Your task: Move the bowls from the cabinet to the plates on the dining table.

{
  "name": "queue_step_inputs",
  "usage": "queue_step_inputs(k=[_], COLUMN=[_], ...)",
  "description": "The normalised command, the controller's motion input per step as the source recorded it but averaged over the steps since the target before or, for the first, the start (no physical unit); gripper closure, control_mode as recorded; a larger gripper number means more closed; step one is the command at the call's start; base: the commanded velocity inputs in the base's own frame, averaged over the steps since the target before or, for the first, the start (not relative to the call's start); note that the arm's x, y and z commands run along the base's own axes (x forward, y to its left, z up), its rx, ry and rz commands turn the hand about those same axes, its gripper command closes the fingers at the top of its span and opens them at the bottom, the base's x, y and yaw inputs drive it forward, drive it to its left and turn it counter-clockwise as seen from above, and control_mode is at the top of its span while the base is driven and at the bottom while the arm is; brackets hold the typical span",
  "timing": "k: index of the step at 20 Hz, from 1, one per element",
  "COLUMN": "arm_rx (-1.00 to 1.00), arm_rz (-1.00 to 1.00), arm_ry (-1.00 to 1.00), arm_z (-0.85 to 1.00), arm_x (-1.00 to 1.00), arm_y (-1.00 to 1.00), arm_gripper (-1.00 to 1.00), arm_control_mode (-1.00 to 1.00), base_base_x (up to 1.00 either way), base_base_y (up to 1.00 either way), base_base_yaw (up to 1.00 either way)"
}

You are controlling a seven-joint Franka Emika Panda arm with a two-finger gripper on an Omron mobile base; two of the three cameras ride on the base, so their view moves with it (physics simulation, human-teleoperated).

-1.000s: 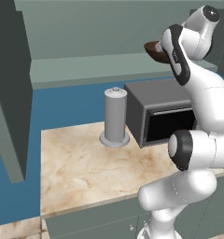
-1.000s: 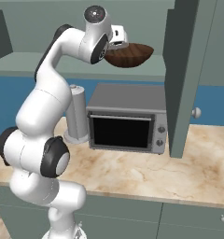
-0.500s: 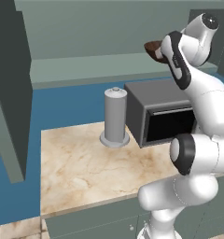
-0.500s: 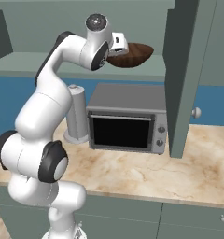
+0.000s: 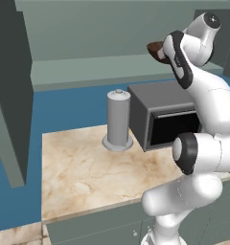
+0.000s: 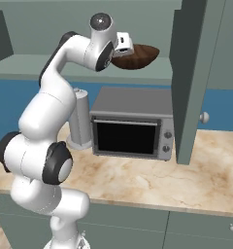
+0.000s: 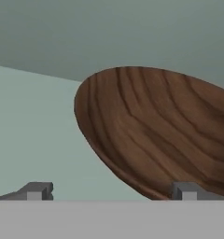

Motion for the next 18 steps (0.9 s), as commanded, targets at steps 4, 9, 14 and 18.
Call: queue_step_inputs(k=[4, 9, 14, 18], arm_rx=[-0.01, 0.00, 0.00, 0.00], arm_rz=[0.03, 0.03, 0.02, 0.02], arm_ry=[0.11, 0.12, 0.04, 0.00], arm_z=[0.04, 0.15, 0.19, -0.06], arm_x=[0.23, 0.04, 0.05, 0.22], arm_y=[-0.01, -0.03, 0.00, -0.03], arm_gripper=[-1.00, -1.00, -1.00, -1.00], arm_control_mode=[-1.00, -1.00, -1.00, -1.00], base_base_x=[0.00, 0.00, 0.00, 0.00], base_base_y=[0.00, 0.00, 0.00, 0.00], base_base_yaw=[0.00, 0.00, 0.00, 0.00])
